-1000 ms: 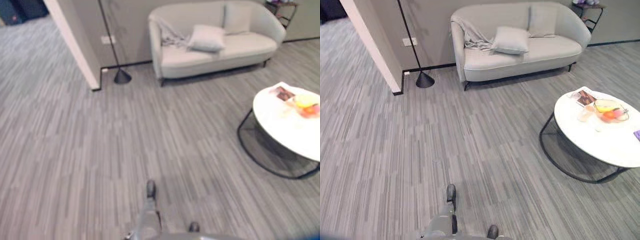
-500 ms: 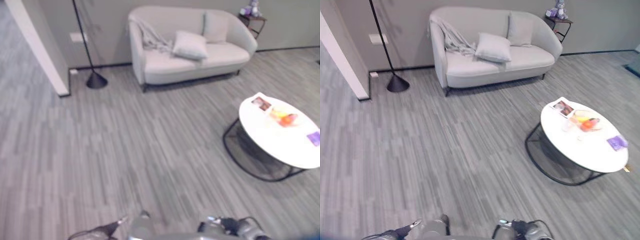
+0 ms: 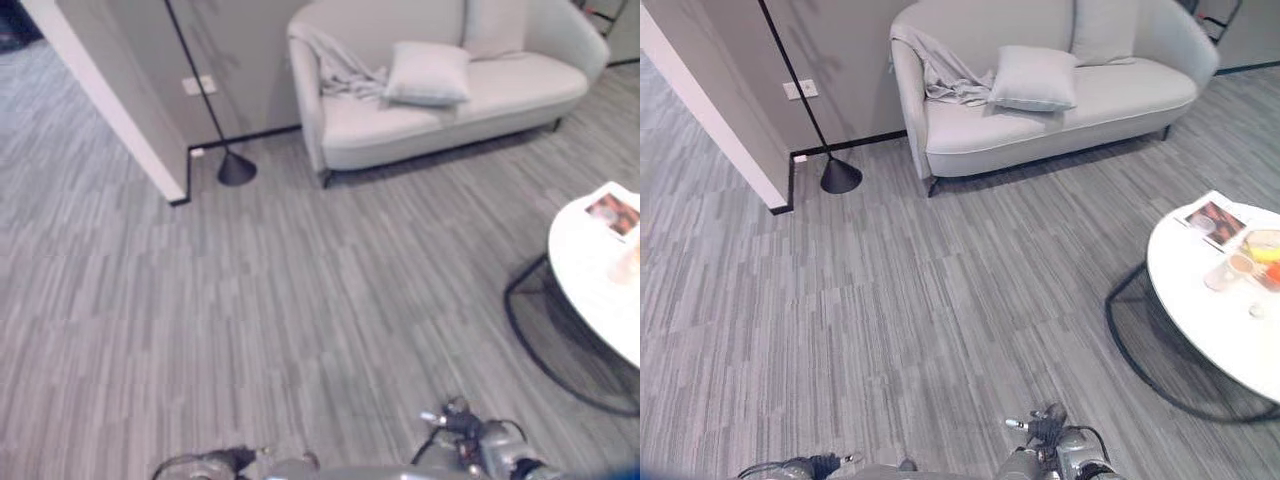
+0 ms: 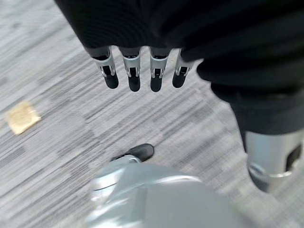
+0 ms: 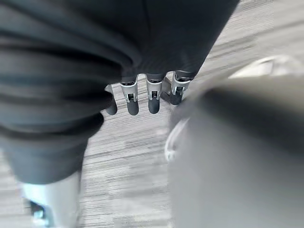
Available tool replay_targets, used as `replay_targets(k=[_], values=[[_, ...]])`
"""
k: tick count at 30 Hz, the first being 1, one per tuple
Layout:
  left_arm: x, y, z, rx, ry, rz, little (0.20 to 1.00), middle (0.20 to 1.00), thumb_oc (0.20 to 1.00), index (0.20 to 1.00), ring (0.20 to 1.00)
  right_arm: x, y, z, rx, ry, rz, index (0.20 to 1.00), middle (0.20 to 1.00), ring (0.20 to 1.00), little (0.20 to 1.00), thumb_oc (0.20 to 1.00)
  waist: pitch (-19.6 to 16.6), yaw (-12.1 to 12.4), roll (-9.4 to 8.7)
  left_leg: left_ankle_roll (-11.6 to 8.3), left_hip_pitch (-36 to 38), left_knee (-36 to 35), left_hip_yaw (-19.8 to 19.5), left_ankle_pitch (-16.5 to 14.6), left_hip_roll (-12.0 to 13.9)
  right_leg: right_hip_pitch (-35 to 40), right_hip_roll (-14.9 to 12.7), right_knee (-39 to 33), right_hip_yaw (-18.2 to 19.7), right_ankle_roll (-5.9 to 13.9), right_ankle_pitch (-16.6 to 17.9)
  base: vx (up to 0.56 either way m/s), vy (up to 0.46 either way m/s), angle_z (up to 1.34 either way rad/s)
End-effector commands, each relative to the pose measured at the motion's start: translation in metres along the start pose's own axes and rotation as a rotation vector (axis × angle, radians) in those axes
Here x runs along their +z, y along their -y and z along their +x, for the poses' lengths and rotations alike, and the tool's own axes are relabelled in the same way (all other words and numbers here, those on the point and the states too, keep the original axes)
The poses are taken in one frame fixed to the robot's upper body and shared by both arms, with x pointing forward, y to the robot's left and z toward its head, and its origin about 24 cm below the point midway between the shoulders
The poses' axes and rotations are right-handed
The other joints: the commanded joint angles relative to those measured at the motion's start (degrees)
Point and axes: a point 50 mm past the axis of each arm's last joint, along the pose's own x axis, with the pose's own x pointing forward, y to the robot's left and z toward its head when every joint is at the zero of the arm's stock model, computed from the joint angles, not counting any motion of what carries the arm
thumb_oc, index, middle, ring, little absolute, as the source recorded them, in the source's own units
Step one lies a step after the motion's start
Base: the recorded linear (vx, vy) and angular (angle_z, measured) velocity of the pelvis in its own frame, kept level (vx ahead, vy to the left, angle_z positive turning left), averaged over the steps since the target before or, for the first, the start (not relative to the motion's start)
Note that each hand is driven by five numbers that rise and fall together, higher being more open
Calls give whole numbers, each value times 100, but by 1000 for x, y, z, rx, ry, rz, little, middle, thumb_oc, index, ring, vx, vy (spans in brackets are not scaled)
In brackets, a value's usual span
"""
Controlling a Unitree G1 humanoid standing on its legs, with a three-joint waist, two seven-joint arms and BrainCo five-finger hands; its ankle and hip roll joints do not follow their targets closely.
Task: Hang the clothes on the sofa on the clothes rack.
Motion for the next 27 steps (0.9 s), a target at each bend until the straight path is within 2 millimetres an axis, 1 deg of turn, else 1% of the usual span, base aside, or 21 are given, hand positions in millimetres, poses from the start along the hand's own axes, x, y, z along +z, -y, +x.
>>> replay_targets(k=[1, 2, 3, 4, 5, 6, 7, 8, 9, 10, 11, 12, 15, 16, 19, 22, 23, 24, 25, 26, 27], values=[[-10, -17, -1, 42, 8, 11, 1000, 1000, 1000, 1000, 1000, 11, -32, 4, 110, 38, 1, 1000, 1000, 1000, 1000, 1000, -167, 37, -94, -117, 655, 1497, 748, 908, 149, -1458, -78, 671, 462, -114, 310, 599, -330, 44], [-6, -19, -1, 52, 22, 4, 1000, 1000, 1000, 1000, 1000, 18, -33, 4, 110, 64, -17, 1000, 1000, 1000, 1000, 1000, -144, 53, -122, -124, 357, 2299, 894, 1665, 344, -1300, 131, 662, 368, -360, 80, 367, -248, -15], [-6, -19, -1, 52, 22, 3, 1000, 1000, 1000, 1000, 1000, 18, -33, 4, 109, 65, -17, 1000, 1000, 1000, 1000, 1000, -155, 43, -107, -140, 325, 2329, 875, 1658, 373, -1301, 152, 655, 344, -377, 69, 534, -567, -36], [10, -24, -1, 67, 83, 2, 1000, 1000, 1000, 1000, 1000, 23, -29, 4, 81, 80, -7, 1000, 1000, 1000, 1000, 1000, -78, 177, -304, -139, -428, 3738, 1265, 2550, 853, -837, 592, 371, 165, -788, -330, 548, -605, -24], [19, -26, -2, 68, 120, 0, 1000, 1000, 1000, 1000, 1000, 22, -25, 4, 62, 70, 0, 1000, 1000, 1000, 1000, 1000, -5, 353, -395, -112, -820, 4230, 1448, 2422, 1063, -558, 794, 148, 70, -890, -474, 706, -691, 8], [21, -26, -2, 68, 129, -2, 1000, 1000, 1000, 1000, 1000, 17, -21, 4, 46, 42, 4, 1000, 1000, 1000, 1000, 1000, 52, 530, -477, -82, -1204, 4495, 1568, 2190, 1052, -314, 899, -42, 97, -924, -538, 345, -289, -17], [21, -26, -2, 68, 129, -2, 1000, 1000, 1000, 1000, 1000, 17, -21, 4, 46, 42, 4, 1000, 1000, 1000, 1000, 1000, 51, 532, -473, -82, -1208, 4502, 1568, 2186, 1058, -315, 904, -43, 97, -925, -537, 505, -162, -56], [15, -24, -2, 60, 117, -54, 1000, 1000, 1000, 1000, 1000, 3, -19, 4, 42, -16, 15, 1000, 1000, 1000, 1000, 1000, 78, 838, -586, -51, -2026, 4315, 1628, 1608, 622, 120, 1030, -466, 259, -915, -549, 658, -31, -43], [4, -23, -1, 62, 83, -103, 1000, 1000, 1000, 1000, 1000, -7, -21, 3, 64, -45, 26, 1000, 1000, 1000, 1000, 1000, -13, 1043, -596, 20, -2497, 3399, 1656, 1451, 286, 405, 1152, -815, 416, -842, -574, 663, -29, -3], [4, -22, -1, 62, 82, -102, 1000, 1000, 1000, 1000, 1000, -8, -20, 3, 64, -46, 26, 1000, 1000, 1000, 1000, 1000, -14, 1047, -608, 26, -2473, 3364, 1672, 1459, 266, 414, 1139, -828, 421, -836, -566, 475, 68, -11], [-3, -20, -1, 61, 58, -123, 1000, 1000, 1000, 1000, 1000, -14, -21, 2, 71, -60, 27, 1000, 1000, 1000, 1000, 1000, -61, 1129, -592, 85, -2556, 2620, 1684, 1448, 152, 601, 1184, -979, 408, -782, -604, 363, 63, -65], [-10, -17, -1, 51, 33, -135, 1000, 1000, 1000, 1000, 1000, -19, -24, 2, 87, -69, 19, 1000, 1000, 1000, 1000, 1000, -97, 1213, -559, 90, -2738, 1836, 1660, 1536, 10, 809, 1290, -1101, 407, -765, -651, 364, 60, -71], [-15, -15, -1, 48, 18, -142, 1000, 1000, 1000, 1000, 1000, -24, -26, 1, 97, -79, 23, 1000, 1000, 1000, 1000, 1000, -135, 1249, -528, 74, -2664, 950, 1593, 1861, -147, 1020, 1376, -1214, 418, -744, -686, 396, 65, -62], [-20, -11, -1, 36, -6, -143, 1000, 1000, 1000, 1000, 1000, -27, -31, 1, 123, -74, 21, 1000, 1000, 1000, 1000, 1000, -131, 1395, -460, -164, -3175, -409, 1452, 2396, -166, 1467, 1644, -1445, 451, -706, -910, 824, 68, -50], [-34, -12, -2, 38, -49, -178, 1000, 1000, 1000, 1000, 1000, -22, -40, 2, 165, -69, -44, 1000, 1000, 1000, 1000, 1000, -131, 1584, -600, -235, -3867, -409, 1614, 2601, 180, 1868, 1917, -1245, 706, -767, -1403, 809, 93, 35], [-44, -16, -3, 53, -77, -181, 1000, 1000, 1000, 1000, 1000, -20, -45, 3, 186, -69, -78, 1000, 1000, 1000, 1000, 1000, -113, 1749, -680, -231, -3890, -409, 1787, 2776, 398, 2081, 1979, -1010, 968, -828, -1754, 600, 115, -32], [-57, -16, -5, 46, -118, -172, 1000, 1000, 1000, 1000, 1000, -24, -51, 3, 217, -100, -118, 1000, 1000, 1000, 1000, 1000, -271, 1944, -829, -111, -3763, -409, 1786, 2814, 488, 2400, 2023, -904, 1170, -768, -2053, 1116, 298, -37], [-58, -18, -5, 46, -119, -163, 1000, 1000, 1000, 1000, 1000, -28, -54, 2, 221, -109, -117, 1000, 1000, 1000, 1000, 1000, -318, 1976, -874, -76, -3701, -376, 1741, 2973, 454, 2498, 1946, -796, 1218, -784, -2178, 871, 250, -81], [-58, -18, -5, 47, -119, -163, 1000, 1000, 1000, 1000, 1000, -28, -55, 2, 222, -109, -117, 1000, 1000, 1000, 1000, 1000, -316, 1980, -884, -79, -3695, -378, 1747, 2974, 450, 2498, 1938, -787, 1219, -784, -2187, 785, 304, -92], [-61, -21, -6, 55, -135, -161, 1000, 1000, 1000, 1000, 1000, -40, -55, 1, 216, -144, -67, 1000, 1000, 1000, 1000, 1000, -435, 2008, -1124, 46, -3804, 302, 1817, 3026, 338, 2523, 1615, -314, 1238, -579, -1724, 753, 328, -72], [-60, -24, -6, 58, -132, -181, 1000, 1000, 1000, 1000, 1000, -50, -55, -1, 216, -180, -24, 1000, 1000, 1000, 1000, 1000, -462, 2008, -1247, 162, -3847, 615, 1841, 2892, 181, 2385, 1408, 163, 1175, -363, -1071, 1020, 501, -31]])
